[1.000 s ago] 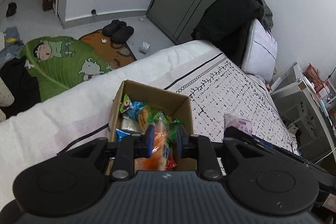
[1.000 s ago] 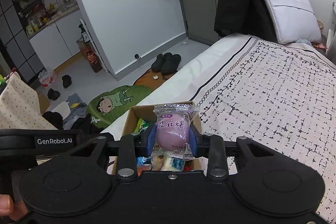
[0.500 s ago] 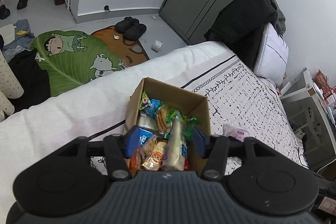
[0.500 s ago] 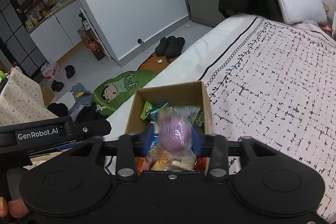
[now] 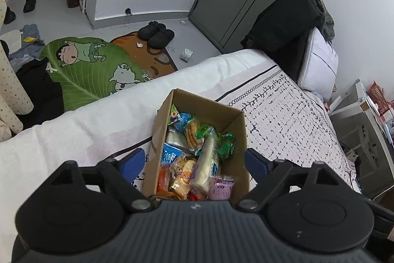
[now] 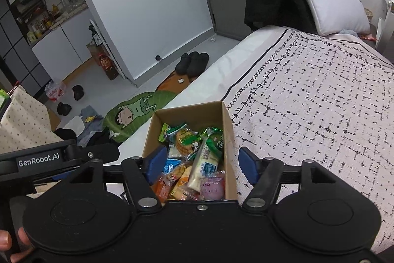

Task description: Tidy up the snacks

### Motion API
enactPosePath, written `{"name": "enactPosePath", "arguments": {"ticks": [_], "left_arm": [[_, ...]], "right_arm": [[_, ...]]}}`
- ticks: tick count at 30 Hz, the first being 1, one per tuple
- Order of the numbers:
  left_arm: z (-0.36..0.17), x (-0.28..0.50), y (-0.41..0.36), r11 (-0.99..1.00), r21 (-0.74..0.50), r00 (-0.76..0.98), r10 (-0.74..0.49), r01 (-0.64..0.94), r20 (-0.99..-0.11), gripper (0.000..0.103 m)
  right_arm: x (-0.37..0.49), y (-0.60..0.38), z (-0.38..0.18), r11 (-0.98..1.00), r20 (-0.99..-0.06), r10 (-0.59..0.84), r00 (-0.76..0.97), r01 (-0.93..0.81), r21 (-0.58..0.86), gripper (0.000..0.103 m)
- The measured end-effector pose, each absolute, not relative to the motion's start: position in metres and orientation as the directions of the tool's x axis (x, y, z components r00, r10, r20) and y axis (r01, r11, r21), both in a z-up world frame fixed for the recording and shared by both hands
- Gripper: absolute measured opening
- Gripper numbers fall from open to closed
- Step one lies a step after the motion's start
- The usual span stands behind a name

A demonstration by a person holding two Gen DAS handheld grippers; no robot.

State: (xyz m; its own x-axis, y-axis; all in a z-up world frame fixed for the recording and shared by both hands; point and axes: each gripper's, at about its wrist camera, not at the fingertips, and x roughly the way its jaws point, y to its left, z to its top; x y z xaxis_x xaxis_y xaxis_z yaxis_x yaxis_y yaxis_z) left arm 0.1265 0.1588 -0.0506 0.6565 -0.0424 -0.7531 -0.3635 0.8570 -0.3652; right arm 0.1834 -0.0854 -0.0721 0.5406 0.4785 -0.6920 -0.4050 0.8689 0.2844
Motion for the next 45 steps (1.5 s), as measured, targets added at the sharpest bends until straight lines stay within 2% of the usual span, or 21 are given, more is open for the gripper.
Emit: {"name": "enactPosePath", "arguments": {"ticks": [6, 14, 25, 34, 36, 45], "left_arm": [[-0.041, 0.115, 0.148, 0.875, -0.341, 0.660, -0.033, -0.344, -0.750, 0.089], [-0.026, 0.096, 0.132, 0.900, -0.305, 0.667, -0.022, -0.311, -0.745, 0.091], [-0.005, 0.066, 0.113, 0.927, -0.266, 0.696, -0.007, -0.265, -0.718, 0.096], [0.011, 0.043, 0.094, 0.948, -0.230, 0.721, -0.001, -0.219, -0.693, 0.097], [0.015, 0.038, 0.090, 0.952, -0.225, 0.728, -0.003, -0.207, -0.685, 0.102], [0.030, 0.019, 0.078, 0.965, -0.199, 0.756, -0.002, -0.169, -0.654, 0.102]], "right_arm": [[0.172, -0.105, -0.067, 0.870, -0.682, 0.479, 0.552, -0.399, 0.289, 0.066], [0.151, -0.129, -0.052, 0.867, -0.644, 0.491, 0.586, -0.400, 0.297, 0.081], [0.120, -0.156, -0.038, 0.873, -0.598, 0.485, 0.639, -0.396, 0.285, 0.096], [0.099, -0.185, -0.027, 0.882, -0.557, 0.471, 0.685, -0.371, 0.290, 0.101], [0.094, -0.190, -0.025, 0.884, -0.548, 0.467, 0.694, -0.366, 0.290, 0.102], [0.075, -0.200, -0.021, 0.888, -0.535, 0.459, 0.709, -0.370, 0.272, 0.102]]}}
